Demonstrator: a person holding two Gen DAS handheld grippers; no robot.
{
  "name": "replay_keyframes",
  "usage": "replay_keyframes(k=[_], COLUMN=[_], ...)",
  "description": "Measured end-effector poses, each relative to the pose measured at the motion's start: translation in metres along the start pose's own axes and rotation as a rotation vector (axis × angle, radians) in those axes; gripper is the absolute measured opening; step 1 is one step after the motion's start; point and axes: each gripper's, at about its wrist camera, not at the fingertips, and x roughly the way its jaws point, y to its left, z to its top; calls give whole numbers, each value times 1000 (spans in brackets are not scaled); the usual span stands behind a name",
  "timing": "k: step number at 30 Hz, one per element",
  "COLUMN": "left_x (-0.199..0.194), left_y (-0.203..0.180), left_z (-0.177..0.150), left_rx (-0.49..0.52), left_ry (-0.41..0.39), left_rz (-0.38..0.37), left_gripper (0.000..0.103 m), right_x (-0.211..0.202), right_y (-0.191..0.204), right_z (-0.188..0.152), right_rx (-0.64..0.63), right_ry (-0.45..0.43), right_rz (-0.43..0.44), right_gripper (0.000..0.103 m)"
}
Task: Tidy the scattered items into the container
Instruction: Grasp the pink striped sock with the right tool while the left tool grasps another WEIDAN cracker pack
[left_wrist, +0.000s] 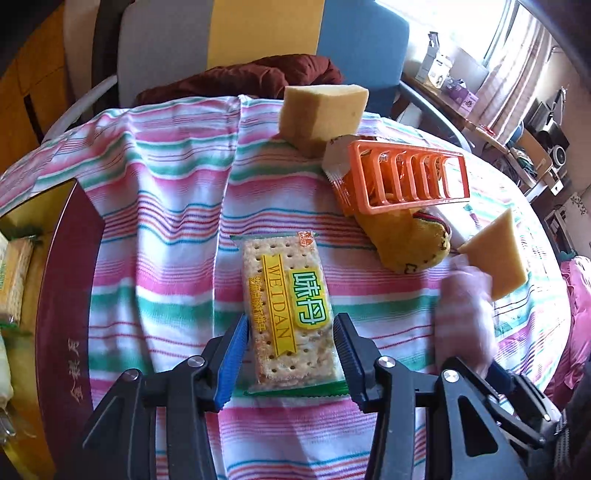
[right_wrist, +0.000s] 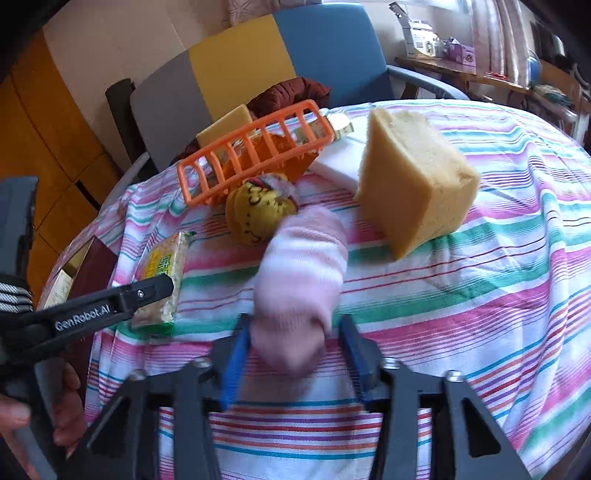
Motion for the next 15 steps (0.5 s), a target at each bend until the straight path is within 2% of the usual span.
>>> replay_keyframes(k=[3,6,8,11,15], left_x=[3,5,7,7,9], left_y=[4,12,13,8,-4], left_z=[-1,-2,1,4,1], left_rx=[-16,-82,-92,-49,66], left_ry=[-13,-5,9,10,-22], left_rz=[-16,-51,-61,-44,3], left_gripper=[51,51,50,50,50], right_x=[-4,0,4,8,12], right_y=[-1,2,5,8,10], right_z=[7,12,13,8,1], right_rx=[7,-14,-24,-38,-47], right_ry=[-10,-5,7,10,17], right_rz=[0,-25,-24,-35,-38], right_gripper=[58,57,38,35,35])
